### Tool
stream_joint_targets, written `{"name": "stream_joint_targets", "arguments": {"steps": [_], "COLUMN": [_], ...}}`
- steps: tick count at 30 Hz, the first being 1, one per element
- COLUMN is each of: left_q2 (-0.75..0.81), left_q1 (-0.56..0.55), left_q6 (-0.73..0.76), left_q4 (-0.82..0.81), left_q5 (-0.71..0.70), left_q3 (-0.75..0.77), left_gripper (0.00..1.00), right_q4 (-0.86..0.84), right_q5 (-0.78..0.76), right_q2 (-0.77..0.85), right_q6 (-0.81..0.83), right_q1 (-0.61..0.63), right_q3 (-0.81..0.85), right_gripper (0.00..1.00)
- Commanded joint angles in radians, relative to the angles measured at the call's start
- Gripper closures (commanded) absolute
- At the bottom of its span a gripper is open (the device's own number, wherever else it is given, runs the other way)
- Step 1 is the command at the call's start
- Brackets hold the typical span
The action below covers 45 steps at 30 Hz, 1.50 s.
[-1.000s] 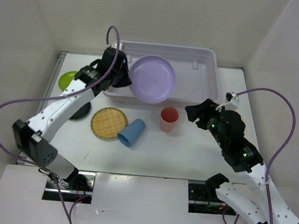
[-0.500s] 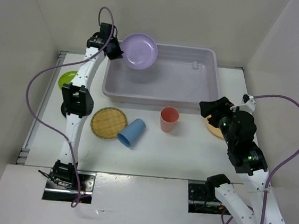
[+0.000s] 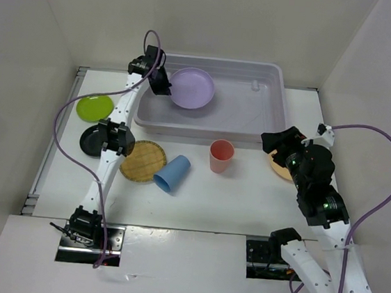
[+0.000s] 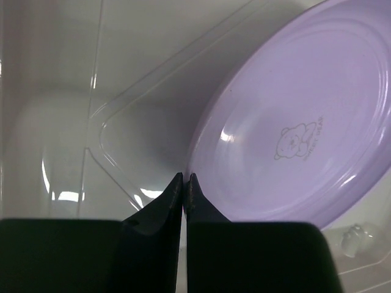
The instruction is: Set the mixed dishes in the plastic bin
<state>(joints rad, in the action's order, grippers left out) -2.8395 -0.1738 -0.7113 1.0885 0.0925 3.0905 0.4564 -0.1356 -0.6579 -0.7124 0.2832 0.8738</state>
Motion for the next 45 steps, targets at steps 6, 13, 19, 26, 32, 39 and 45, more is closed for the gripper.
{"name": "stream_joint_targets", "arguments": {"steps": [6,13,19,26,32,39,45], "left_q2": [-0.066,-0.075,-0.023,0.175,0.492,0.713,0.818], "left_q1": [0.002,0.002,0.002,0.002,0.002,0.011,-0.038], "left_q6": [0.018,0.053,0.062,0.062,0.072,0.098,0.107], "left_q4": [0.044,0.062,0.062,0.053,0.025,0.083,0.116], "left_q5": [0.019,0.019,0.010,0.029,0.073,0.122,0.118], "left_q3": [0.046,0.046,0.046,0.046,0.046,0.046,0.046], "left_gripper": [0.90,0.67,0.29,0.14,0.09,0.06,0.05], "right_q4": [-0.019,0.004,0.129,0.082,-0.007,-0.093,-0.136], "right_q5": [-0.039,-0.078,-0.168,0.007,0.128,0.319,0.363], "right_q2": [0.009,0.009,-0.011,-0.023,-0.095,-0.056,-0.135], "right_q6": [-0.029,-0.073,-0.185,-0.269,-0.311,-0.364,-0.343], "right_q1": [-0.016,-0.026,-0.094,-0.308,-0.458,-0.740,-0.883], "right_q3": [-0.022,-0.022,-0.022,-0.143,-0.286,-0.450,-0.480], "right_gripper": [0.26,0.26,0.07,0.07,0.09,0.20,0.20]}}
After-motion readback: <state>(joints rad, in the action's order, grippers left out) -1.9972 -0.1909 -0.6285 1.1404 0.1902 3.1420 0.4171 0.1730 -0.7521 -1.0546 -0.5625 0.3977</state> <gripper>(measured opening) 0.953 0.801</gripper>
